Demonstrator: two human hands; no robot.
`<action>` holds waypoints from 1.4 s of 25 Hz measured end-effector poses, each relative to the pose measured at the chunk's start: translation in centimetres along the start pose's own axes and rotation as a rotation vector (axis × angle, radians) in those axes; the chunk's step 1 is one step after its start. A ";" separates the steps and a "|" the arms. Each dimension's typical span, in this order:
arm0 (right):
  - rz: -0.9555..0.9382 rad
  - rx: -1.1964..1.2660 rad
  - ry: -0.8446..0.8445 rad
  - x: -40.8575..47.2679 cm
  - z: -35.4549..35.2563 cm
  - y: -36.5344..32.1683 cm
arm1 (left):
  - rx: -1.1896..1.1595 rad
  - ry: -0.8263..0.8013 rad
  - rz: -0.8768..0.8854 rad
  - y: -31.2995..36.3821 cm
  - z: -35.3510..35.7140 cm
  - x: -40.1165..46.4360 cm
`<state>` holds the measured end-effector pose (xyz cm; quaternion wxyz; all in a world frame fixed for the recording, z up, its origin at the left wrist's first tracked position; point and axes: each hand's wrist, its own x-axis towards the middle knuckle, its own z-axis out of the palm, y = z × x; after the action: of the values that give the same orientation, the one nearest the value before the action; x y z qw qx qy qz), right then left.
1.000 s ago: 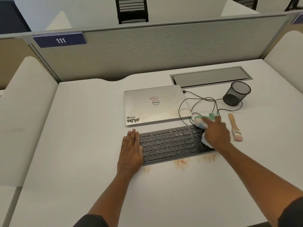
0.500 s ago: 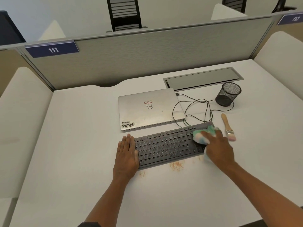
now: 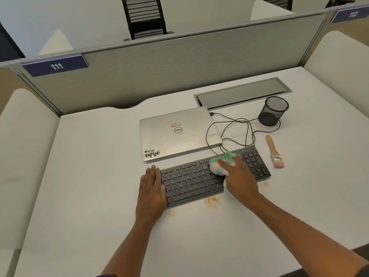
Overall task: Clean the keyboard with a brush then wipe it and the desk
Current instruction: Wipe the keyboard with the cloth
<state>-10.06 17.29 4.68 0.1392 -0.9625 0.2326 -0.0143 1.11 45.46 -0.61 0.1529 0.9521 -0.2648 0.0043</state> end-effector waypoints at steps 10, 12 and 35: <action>0.384 -0.008 0.110 0.7 -1.6 4.7 | -0.012 0.001 0.002 -0.1 0.1 0.2; 0.287 0.005 0.087 -0.3 -0.1 2.1 | -0.012 -0.007 0.002 -0.2 0.1 0.2; 0.246 0.180 0.199 -2.1 -0.1 2.3 | -0.031 -0.013 0.001 0.1 -0.1 0.1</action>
<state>-12.93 16.27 4.27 0.2019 -0.9041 0.3592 -0.1131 1.10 45.37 -0.48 0.1661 0.9494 -0.2664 -0.0057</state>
